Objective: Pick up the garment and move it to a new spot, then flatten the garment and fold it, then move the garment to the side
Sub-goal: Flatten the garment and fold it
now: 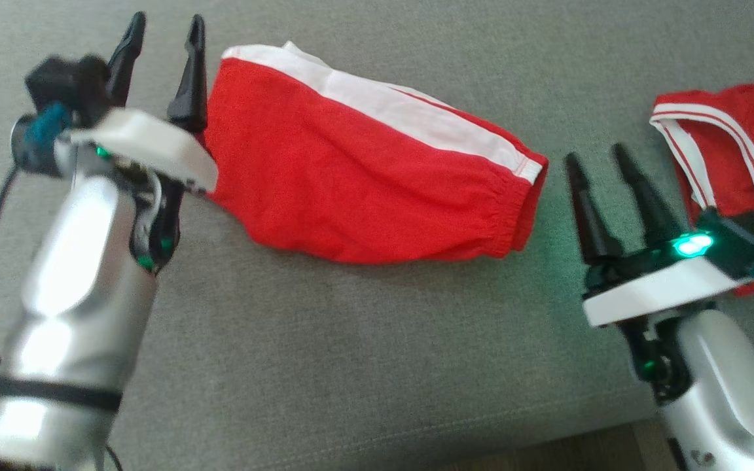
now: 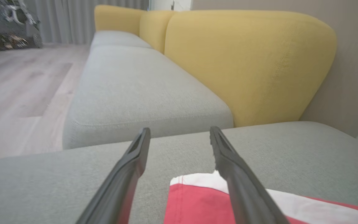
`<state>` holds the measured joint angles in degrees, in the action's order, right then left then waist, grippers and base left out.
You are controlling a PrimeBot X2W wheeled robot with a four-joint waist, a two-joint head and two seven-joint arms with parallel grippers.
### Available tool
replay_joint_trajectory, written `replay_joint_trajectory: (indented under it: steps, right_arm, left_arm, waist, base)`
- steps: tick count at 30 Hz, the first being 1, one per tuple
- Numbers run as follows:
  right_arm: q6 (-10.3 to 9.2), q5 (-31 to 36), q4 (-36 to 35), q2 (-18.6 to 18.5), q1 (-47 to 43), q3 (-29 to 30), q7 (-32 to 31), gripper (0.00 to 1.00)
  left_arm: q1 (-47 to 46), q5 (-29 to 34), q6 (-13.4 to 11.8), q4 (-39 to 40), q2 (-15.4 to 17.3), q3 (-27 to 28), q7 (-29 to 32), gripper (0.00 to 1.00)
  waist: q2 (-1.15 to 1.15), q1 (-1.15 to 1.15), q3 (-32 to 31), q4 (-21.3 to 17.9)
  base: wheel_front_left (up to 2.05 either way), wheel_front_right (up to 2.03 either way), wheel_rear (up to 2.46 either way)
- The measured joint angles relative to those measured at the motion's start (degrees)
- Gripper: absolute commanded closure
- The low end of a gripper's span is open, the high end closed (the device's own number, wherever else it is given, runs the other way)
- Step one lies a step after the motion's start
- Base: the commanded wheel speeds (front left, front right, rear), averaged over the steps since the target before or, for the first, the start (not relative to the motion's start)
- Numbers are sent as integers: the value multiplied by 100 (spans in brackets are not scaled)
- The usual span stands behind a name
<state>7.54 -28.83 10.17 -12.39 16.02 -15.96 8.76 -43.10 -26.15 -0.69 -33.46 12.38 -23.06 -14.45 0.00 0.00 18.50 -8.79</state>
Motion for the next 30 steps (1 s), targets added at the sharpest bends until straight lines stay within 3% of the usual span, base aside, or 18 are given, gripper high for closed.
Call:
replay_joint_trajectory:
  steps: [7, 17, 22, 30]
  right_arm:
    - [0, 933, -686, 123, -428, 742, 57, 0]
    - [0, 1535, -1201, 365, -1106, 1060, -230, 0]
    - [0, 1604, -1259, 441, -1180, 1096, -328, 0]
    - [0, 1641, -1261, 446, -1216, 1127, -412, 0]
  left_arm:
    - [1524, 485, -594, 1570, 80, 332, -23, 0]
    - [3228, 539, -1272, 2572, 181, 530, -23, 0]
    - [3693, 541, -1447, 2865, 180, 536, -23, 0]
    - [3840, 539, -1496, 3041, 181, 519, -4, 0]
  waist:
    - [0, 0, -305, 139]
    - [0, 0, -668, 251]
    - [0, 0, -731, 306]
    - [0, 0, -750, 370]
  base:
    - [0, 0, 0]
    - [0, 0, 0]
    - [0, 0, 0]
    - [0, 0, 0]
